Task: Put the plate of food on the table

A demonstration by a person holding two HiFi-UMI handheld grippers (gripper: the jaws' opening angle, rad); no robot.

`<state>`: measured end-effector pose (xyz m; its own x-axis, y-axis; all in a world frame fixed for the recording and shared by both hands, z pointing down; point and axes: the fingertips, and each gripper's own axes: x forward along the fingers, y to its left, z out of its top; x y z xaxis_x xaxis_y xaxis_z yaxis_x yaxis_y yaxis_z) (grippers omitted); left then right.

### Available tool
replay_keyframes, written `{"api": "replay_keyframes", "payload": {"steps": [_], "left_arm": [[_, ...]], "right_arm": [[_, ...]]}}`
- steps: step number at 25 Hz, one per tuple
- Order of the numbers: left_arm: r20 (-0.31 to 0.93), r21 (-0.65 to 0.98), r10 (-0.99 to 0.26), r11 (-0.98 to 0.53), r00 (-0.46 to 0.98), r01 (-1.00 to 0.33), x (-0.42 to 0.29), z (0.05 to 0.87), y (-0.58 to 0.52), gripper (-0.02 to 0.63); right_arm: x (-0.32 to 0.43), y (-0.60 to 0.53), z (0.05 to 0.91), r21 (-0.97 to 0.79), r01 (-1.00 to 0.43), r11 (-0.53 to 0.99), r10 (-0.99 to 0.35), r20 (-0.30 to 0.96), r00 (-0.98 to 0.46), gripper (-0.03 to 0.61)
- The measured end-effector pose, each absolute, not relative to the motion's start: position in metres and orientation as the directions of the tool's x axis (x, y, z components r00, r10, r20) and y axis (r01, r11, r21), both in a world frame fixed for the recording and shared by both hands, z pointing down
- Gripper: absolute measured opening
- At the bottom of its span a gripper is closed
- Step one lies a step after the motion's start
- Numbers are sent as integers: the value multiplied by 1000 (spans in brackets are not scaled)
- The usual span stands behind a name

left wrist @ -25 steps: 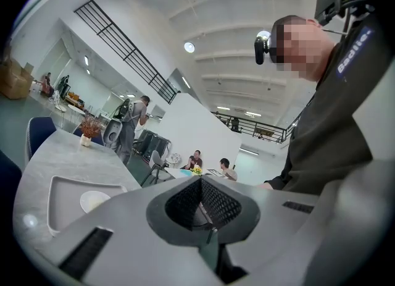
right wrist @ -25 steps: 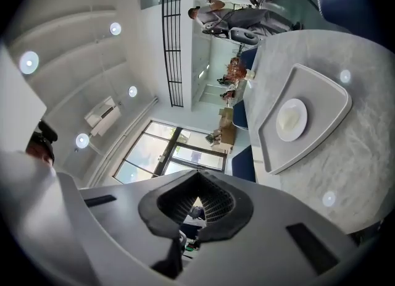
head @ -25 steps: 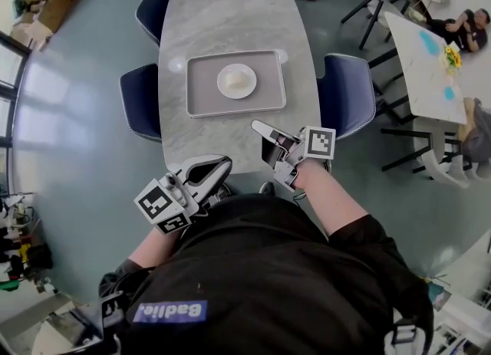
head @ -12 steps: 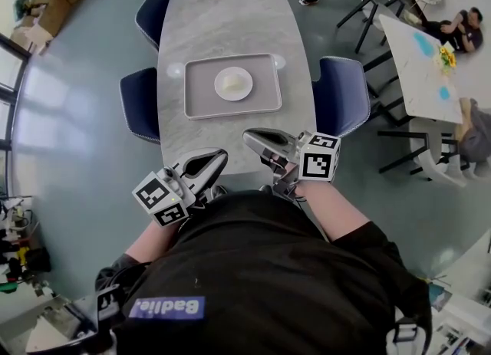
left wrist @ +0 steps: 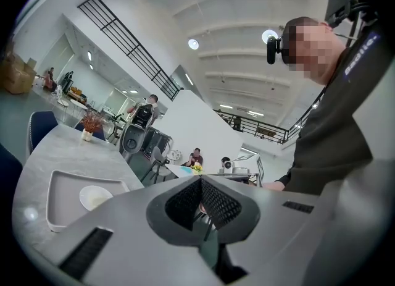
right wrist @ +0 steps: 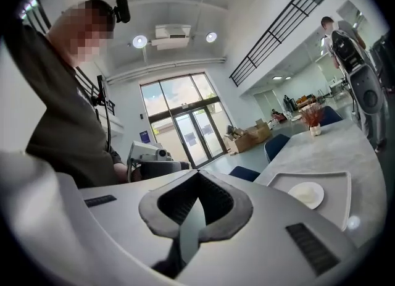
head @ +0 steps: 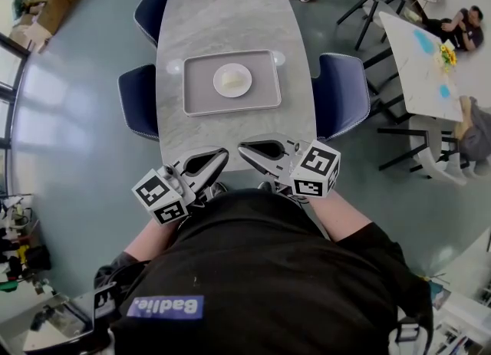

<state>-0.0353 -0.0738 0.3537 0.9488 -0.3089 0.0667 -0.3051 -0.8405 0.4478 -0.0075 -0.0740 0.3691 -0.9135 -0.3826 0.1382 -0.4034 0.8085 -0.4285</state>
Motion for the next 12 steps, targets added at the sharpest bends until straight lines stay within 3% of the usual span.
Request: {"api": "replay_keyframes", "payload": {"steps": [12], "left_arm": [[80, 461, -309, -832, 948, -310, -40, 359, -73, 6]], "right_arm": [[-22, -68, 369, -288, -416, 863, -376, 183, -908, 11]]}}
